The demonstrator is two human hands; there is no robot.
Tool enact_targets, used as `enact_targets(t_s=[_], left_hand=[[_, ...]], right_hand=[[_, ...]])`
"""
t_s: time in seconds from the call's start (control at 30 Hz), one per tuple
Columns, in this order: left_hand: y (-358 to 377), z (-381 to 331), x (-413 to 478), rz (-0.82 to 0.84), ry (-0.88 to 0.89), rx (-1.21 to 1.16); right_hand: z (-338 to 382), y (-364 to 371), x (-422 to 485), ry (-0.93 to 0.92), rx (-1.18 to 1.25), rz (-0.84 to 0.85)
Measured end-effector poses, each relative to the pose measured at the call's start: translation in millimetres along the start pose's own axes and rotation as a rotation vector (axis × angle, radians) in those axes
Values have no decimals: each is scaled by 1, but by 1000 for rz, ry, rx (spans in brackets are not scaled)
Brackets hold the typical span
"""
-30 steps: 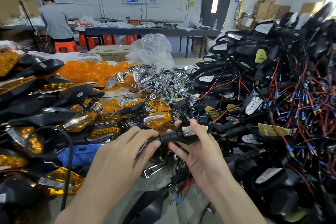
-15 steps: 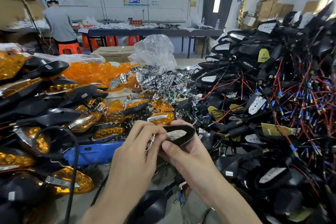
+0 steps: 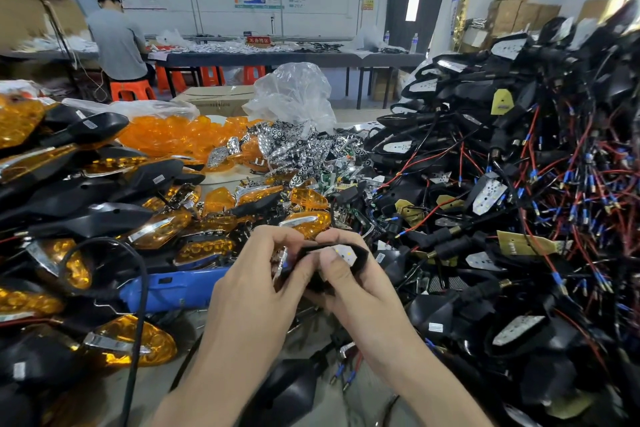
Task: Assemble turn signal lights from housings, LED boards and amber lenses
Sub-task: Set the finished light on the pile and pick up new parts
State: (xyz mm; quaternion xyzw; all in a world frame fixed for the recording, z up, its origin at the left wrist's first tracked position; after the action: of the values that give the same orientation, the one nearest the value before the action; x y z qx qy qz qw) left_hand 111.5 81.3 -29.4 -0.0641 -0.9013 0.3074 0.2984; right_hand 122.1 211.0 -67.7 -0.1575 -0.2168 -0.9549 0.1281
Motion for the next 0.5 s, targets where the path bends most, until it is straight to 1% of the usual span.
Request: enact_targets(t_s=[0.13,0.27,0.4,0.5], left_hand=[[2,-4,1,32,41,76],[0,-8,-1,8,75,83],[-13,-3,-4,-65,25,21],[-13,-2,-4,-35,5,32]], right_hand=[[-4,-3,1,29,-6,-32],[-3,-6,1,45,26,-112],[-1,-12,-1,90,145,-226],[1,-13,0,112,256,-257]])
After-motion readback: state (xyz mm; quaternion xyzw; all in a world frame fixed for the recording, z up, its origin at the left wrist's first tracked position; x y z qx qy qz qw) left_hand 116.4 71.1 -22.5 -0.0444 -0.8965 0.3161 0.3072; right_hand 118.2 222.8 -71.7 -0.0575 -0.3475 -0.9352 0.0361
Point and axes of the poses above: each hand's wrist, its own x-axis towards the middle knuckle, its own y-axis out of the palm, z = x × y, the point moved 5 cm from there along x, towards the middle knuckle, and after that the axes turned 12 degrees about z, right-handed, at the moved point
